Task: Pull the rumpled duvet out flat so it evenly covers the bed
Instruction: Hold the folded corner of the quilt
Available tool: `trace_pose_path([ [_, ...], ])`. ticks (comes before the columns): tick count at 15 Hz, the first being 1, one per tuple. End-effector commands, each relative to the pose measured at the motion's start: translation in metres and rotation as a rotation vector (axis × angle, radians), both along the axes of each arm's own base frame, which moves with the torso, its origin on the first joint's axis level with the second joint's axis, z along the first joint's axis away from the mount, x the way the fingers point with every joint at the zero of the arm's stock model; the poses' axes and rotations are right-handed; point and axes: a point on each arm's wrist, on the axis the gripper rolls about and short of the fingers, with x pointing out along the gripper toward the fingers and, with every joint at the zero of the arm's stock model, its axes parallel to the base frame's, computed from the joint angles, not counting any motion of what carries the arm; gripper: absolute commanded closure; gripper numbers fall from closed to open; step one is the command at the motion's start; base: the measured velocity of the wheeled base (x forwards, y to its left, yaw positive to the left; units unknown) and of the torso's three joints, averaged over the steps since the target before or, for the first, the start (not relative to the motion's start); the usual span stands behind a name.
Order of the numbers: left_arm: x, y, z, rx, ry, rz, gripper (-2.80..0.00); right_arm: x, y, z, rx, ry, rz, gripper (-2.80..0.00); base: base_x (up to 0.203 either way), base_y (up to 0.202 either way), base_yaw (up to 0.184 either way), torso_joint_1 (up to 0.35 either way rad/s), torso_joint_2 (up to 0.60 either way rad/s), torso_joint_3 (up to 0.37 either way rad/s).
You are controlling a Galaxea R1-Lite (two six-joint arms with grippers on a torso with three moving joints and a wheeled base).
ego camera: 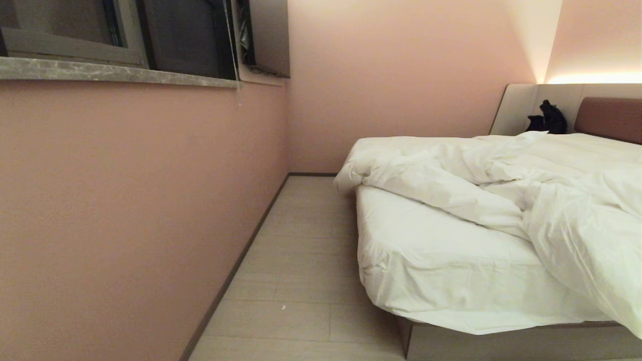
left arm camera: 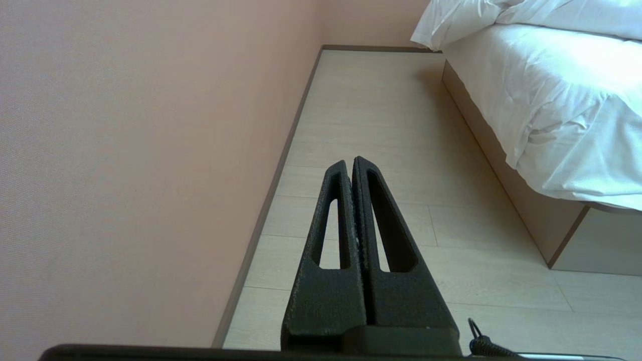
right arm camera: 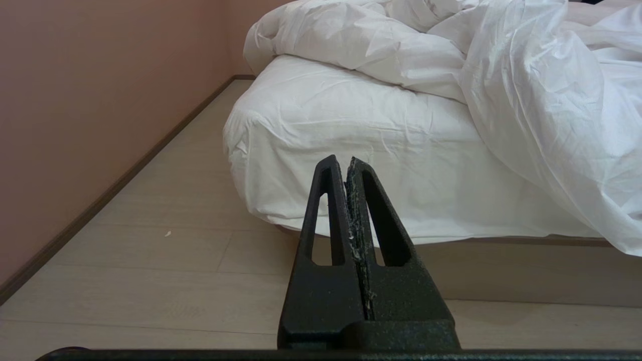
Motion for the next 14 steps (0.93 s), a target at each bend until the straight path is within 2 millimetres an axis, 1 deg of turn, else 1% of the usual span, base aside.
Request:
trace_pose_path([
  [1,0.0,0.0,-0.0001,0.001,0.001,0.0,0.0,0.0002,0.0,-0.0002,0.0,0.002,0.001,0.0,0.0,0.0,0.0,0.0,0.0,0.0],
  [14,-0.0001,0.0,0.0003,0.003,0.0,0.001,0.0,0.0002,0.0,-0.0002,0.0,0.002,0.001,0.0,0.0,0.0,0.0,0.0,0.0,0.0],
])
